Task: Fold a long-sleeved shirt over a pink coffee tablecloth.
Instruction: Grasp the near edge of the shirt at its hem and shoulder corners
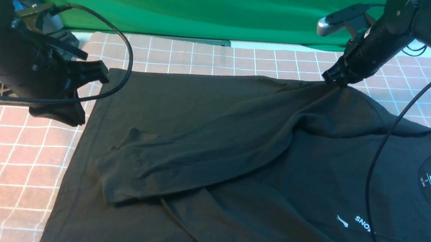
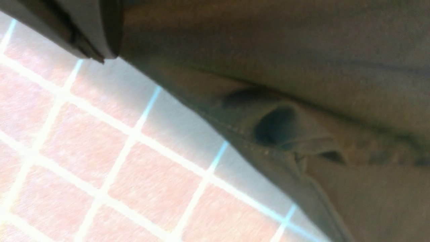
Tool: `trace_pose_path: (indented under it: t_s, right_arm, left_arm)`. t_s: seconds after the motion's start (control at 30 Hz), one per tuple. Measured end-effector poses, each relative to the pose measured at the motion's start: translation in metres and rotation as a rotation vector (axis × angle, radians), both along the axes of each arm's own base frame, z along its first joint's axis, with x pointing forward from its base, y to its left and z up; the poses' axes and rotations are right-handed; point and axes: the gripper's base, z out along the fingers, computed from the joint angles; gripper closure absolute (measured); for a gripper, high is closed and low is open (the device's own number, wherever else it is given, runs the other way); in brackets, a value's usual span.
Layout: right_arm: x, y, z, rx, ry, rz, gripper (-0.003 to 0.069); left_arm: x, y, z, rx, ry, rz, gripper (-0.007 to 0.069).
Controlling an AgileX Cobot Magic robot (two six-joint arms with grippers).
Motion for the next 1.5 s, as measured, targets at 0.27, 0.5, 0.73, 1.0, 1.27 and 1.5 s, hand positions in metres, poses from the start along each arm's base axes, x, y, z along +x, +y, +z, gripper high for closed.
trace_pose_path:
  t_s: [0.27, 0.5, 0.73, 1.0, 1.27, 1.5]
  right_arm:
    - [0.008, -0.004, 0.007, -0.025, -0.11, -0.012, 0.0522]
    - [-0.01, -0.007, 0.034, -0.022, -0.009, -0.055, 0.0277]
    - [-0.076, -0.016, 0.116, 0.014, 0.105, -0.079, 0.0612]
    - [-0.173, -0.019, 0.14, 0.137, 0.149, -0.074, 0.062]
    - [-0.222, -0.023, 0.123, 0.194, 0.059, -0.098, 0.062]
    - [-0.225, -0.022, 0.124, 0.204, 0.038, -0.081, 0.062]
  left_arm:
    - [0.0, 0.0, 0.0, 0.0, 0.001, 0.0, 0.0611]
    - [-0.004, 0.0, -0.001, 0.002, 0.041, -0.006, 0.0611]
    - [-0.038, -0.012, -0.003, 0.005, 0.091, -0.059, 0.0611]
    - [-0.125, -0.011, -0.047, 0.003, 0.256, 0.001, 0.0611]
    - [-0.164, 0.0, -0.081, 0.046, 0.305, 0.069, 0.0519]
    - [-0.151, -0.001, -0.097, 0.073, 0.361, 0.051, 0.0263]
